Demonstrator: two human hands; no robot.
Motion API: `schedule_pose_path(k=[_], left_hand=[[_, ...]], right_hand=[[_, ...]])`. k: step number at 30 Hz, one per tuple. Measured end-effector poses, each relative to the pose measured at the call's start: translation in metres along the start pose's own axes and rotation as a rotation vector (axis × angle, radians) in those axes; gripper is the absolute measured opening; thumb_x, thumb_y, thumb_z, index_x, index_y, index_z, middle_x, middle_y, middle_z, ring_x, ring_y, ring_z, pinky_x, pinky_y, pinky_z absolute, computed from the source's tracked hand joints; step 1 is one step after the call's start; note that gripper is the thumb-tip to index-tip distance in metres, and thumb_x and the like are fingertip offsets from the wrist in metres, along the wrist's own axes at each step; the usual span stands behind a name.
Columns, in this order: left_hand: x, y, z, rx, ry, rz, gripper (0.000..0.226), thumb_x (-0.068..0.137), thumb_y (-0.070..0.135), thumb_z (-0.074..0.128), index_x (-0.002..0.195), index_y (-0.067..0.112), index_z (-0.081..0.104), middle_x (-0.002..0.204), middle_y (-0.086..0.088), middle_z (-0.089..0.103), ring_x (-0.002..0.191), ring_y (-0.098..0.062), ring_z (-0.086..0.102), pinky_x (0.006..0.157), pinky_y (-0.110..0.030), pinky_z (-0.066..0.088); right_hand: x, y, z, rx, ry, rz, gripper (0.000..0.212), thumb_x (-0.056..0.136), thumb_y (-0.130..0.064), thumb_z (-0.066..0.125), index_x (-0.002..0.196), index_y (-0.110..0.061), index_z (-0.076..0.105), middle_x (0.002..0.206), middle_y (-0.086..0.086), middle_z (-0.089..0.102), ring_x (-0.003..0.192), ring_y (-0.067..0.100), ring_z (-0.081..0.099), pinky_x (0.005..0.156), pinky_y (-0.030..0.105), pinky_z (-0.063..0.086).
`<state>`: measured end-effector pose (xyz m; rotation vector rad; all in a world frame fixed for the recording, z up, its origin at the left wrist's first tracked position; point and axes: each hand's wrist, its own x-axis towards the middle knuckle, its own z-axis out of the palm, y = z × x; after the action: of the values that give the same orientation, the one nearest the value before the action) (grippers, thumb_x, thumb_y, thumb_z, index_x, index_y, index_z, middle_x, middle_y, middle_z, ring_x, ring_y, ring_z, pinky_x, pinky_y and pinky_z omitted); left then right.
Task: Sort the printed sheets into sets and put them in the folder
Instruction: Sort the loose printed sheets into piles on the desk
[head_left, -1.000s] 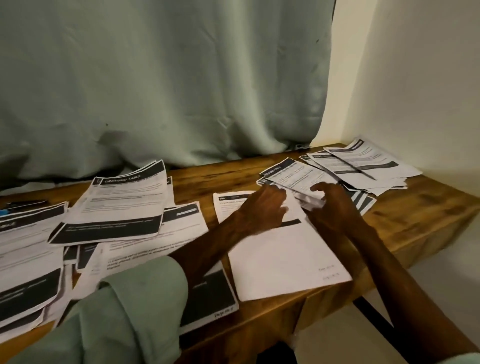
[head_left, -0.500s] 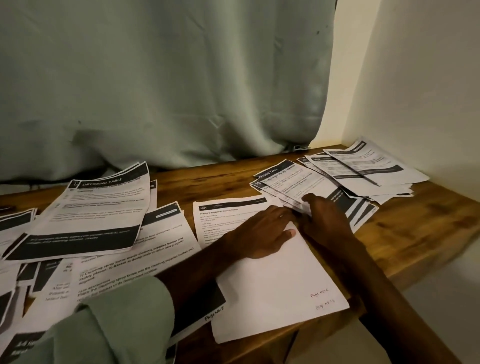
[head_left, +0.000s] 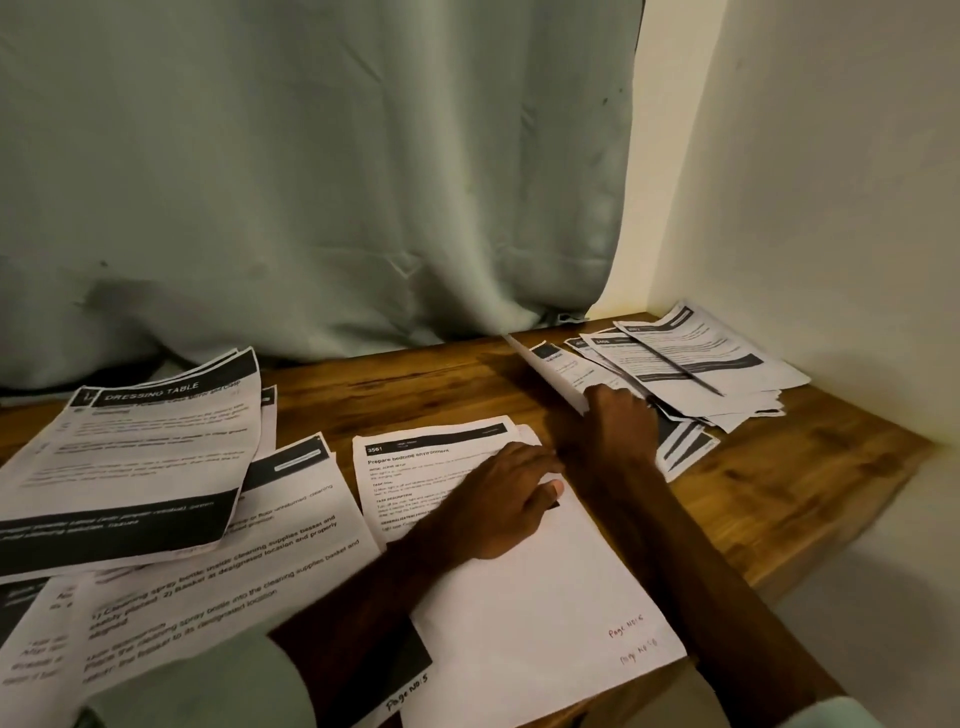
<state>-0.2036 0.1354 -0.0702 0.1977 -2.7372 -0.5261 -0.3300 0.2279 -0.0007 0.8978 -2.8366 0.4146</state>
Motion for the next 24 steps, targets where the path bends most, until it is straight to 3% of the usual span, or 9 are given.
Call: schedule_pose_path(k=[4,7,9,11,15,19,22,24], left_hand=[[0.004,-0.002,-0.005,-0.394,0.192,-0.147,0.047,0.102,0.049,0.047,0.137,0.020,0.059,0.143,0.001,0.058,0.130,-0.013,0.053,0.106,-0.028,0.045],[0.013,-0.010,-0.021,-1.008,0.286,-0.410,0.049,0.088,0.059,0.068,0.123,0.024,0.063,0.130,0.001,0.064,0.119,-0.013,0.059,0.103,-0.027,0.046],[0.016,-0.017,-0.028,-1.358,0.327,-0.524,0.037,0.089,0.048,0.073,0.110,0.019,0.066,0.123,-0.004,0.068,0.118,-0.020,0.063,0.106,-0.033,0.048],[0.017,-0.018,-0.032,-1.503,0.377,-0.561,0.033,0.090,0.038,0.072,0.114,0.016,0.067,0.121,-0.011,0.072,0.117,-0.024,0.067,0.104,-0.036,0.052],[0.013,-0.016,-0.036,-1.618,0.407,-0.563,0.035,0.096,0.026,0.066,0.128,0.012,0.062,0.115,-0.009,0.076,0.108,-0.022,0.073,0.085,-0.035,0.061],[0.013,-0.019,-0.035,-1.611,0.471,-0.660,0.030,0.101,0.005,0.056,0.131,0.011,0.058,0.113,-0.006,0.075,0.098,-0.023,0.074,0.073,-0.041,0.061],[0.015,-0.019,-0.038,-1.433,0.519,-0.759,0.030,0.102,0.000,0.049,0.127,0.016,0.055,0.119,-0.006,0.070,0.105,-0.028,0.070,0.076,-0.043,0.060],[0.015,-0.023,-0.049,-1.321,0.539,-0.735,0.023,0.102,0.002,0.050,0.118,0.016,0.059,0.119,-0.007,0.070,0.108,-0.028,0.069,0.089,-0.049,0.059]], right_hand=[[-0.011,-0.009,0.008,-0.056,0.056,-0.120,0.045,0.098,-0.034,0.066,0.138,-0.017,0.057,0.133,0.011,0.064,0.119,0.028,0.062,0.099,0.039,0.052],[-0.017,-0.013,0.010,-0.066,0.088,-0.238,0.045,0.102,-0.037,0.059,0.141,-0.015,0.057,0.132,0.011,0.065,0.116,0.028,0.064,0.096,0.036,0.053],[-0.019,-0.014,0.012,-0.068,0.094,-0.308,0.044,0.103,-0.037,0.057,0.142,-0.016,0.057,0.132,0.010,0.066,0.114,0.027,0.065,0.095,0.035,0.053],[-0.021,-0.016,0.012,-0.117,0.090,-0.373,0.041,0.103,-0.029,0.058,0.142,-0.018,0.058,0.132,0.008,0.067,0.114,0.027,0.066,0.095,0.035,0.053],[-0.026,-0.027,0.013,-0.229,0.060,-0.585,0.044,0.102,-0.024,0.058,0.146,-0.024,0.055,0.144,0.006,0.060,0.122,0.029,0.064,0.099,0.037,0.052],[-0.035,-0.041,0.006,-0.163,0.050,-0.750,0.041,0.100,-0.031,0.062,0.140,-0.025,0.061,0.136,0.004,0.066,0.116,0.025,0.066,0.094,0.035,0.055],[-0.036,-0.043,-0.010,0.060,-0.164,-0.762,0.035,0.097,-0.048,0.062,0.128,-0.033,0.070,0.126,-0.006,0.070,0.105,0.012,0.065,0.087,0.035,0.058],[-0.031,-0.037,-0.030,0.305,-0.332,-0.702,0.040,0.094,-0.059,0.056,0.118,-0.033,0.075,0.130,-0.013,0.068,0.109,0.007,0.062,0.088,0.030,0.056]])
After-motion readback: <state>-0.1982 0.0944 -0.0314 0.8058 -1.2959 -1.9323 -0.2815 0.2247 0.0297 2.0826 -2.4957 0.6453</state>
